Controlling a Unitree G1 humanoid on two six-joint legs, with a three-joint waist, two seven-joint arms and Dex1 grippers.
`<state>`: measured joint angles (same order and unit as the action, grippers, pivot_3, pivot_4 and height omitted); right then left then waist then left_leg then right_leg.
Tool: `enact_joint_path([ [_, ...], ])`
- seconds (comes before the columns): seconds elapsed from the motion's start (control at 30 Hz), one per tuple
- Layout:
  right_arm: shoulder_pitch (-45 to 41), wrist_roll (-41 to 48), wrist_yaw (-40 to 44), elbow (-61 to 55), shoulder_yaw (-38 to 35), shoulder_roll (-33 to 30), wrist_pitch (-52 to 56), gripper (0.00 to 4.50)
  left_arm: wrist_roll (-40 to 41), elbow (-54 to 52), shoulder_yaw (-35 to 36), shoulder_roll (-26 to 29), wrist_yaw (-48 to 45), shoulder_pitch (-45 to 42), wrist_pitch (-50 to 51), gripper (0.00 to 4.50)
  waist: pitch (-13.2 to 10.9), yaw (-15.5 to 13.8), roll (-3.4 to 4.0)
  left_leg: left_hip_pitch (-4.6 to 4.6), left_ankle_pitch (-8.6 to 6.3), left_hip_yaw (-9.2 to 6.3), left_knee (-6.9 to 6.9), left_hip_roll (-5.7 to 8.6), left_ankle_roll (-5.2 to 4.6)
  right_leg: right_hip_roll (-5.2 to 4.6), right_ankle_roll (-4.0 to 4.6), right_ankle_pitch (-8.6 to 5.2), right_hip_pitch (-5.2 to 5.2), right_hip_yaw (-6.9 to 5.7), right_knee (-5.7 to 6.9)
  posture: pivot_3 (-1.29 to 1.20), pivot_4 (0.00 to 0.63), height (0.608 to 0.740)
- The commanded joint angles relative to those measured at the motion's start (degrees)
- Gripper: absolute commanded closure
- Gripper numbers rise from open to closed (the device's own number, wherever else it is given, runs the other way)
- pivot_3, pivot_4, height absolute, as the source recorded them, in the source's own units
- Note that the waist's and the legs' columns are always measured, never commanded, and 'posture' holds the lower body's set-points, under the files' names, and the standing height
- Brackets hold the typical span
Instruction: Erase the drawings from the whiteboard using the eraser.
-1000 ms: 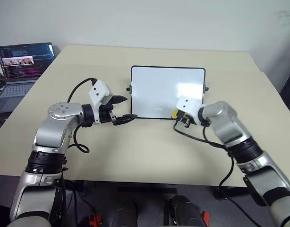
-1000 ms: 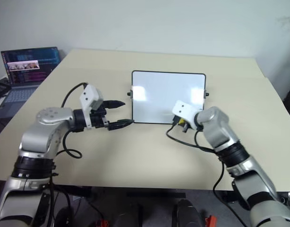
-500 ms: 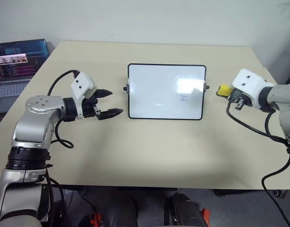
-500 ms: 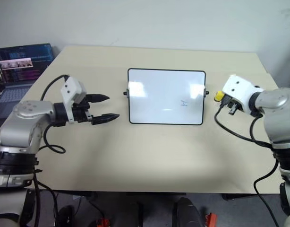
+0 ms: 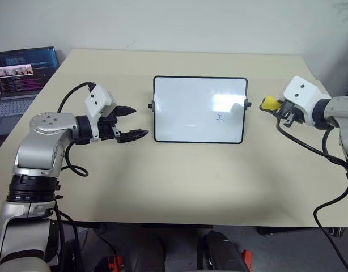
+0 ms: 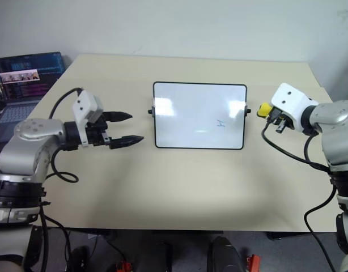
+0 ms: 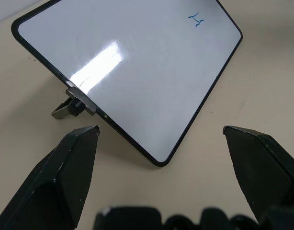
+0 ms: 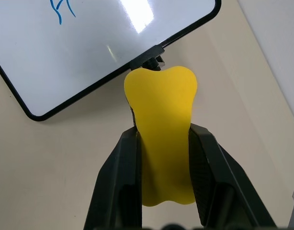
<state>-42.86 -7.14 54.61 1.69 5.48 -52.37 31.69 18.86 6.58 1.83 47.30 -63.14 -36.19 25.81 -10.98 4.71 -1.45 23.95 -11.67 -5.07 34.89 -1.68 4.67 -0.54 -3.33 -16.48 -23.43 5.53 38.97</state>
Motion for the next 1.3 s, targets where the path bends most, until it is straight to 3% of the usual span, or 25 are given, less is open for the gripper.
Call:
enact_joint_path([
  [0.03, -1.6, 0.6, -0.7, -0.5, -1.7, -0.9, -1.0, 3.52, 0.4, -1.5, 1.7, 0.8, 0.2, -1.4, -0.7, 0.0, 0.0, 0.0, 0.0, 0.0, 0.0, 0.0, 0.0, 0.0, 0.0, 0.0, 0.0, 0.0, 0.0, 0.0, 0.0, 0.0, 0.15, 0.74],
  [0.43, -5.2, 3.3, -3.4, -0.5, -2.5, 3.9, -1.0, 3.52, 0.4, -1.2, 1.6, 0.0, 1.1, -1.9, -1.5, 0.0, 0.0, 0.0, 0.0, -0.01, 0.0, -0.01, 0.03, 0.0, 0.0, 0.0, 0.0, 0.0, 0.01, -0.01, 0.04, 0.0, 0.15, 0.74],
  [0.9, -4.8, 4.4, -4.2, -1.1, -1.3, 4.5, -1.2, 3.52, 0.7, -1.6, 1.9, -0.1, 1.6, -1.8, -1.6, 0.0, 0.0, 0.0, 0.0, -0.01, 0.0, -0.01, 0.07, 0.0, 0.0, 0.0, 0.01, 0.01, 0.02, -0.01, 0.07, 0.0, 0.15, 0.74],
  [1.13, -4.7, 3.5, -8.8, -3.7, 1.5, 12.1, 0.6, 3.52, 0.1, -0.5, 1.3, -0.8, 1.8, -2.5, -2.5, 0.0, 0.0, 0.2, 0.0, -0.03, 0.01, -0.02, 0.09, -0.01, 0.0, 0.02, 0.01, 0.01, 0.02, -0.01, 0.14, 0.0, 0.15, 0.74],
  [1.3, -4.4, -0.5, -15.9, 1.4, 4.0, 17.2, -1.2, 3.52, -0.1, -0.3, 1.0, -1.4, 1.8, -3.0, -2.6, 0.0, 0.0, 0.1, -0.01, -0.02, 0.01, -0.04, 0.16, 0.0, 0.0, 0.01, 0.01, 0.02, 0.06, -0.03, 0.15, 0.0, 0.15, 0.74],
])
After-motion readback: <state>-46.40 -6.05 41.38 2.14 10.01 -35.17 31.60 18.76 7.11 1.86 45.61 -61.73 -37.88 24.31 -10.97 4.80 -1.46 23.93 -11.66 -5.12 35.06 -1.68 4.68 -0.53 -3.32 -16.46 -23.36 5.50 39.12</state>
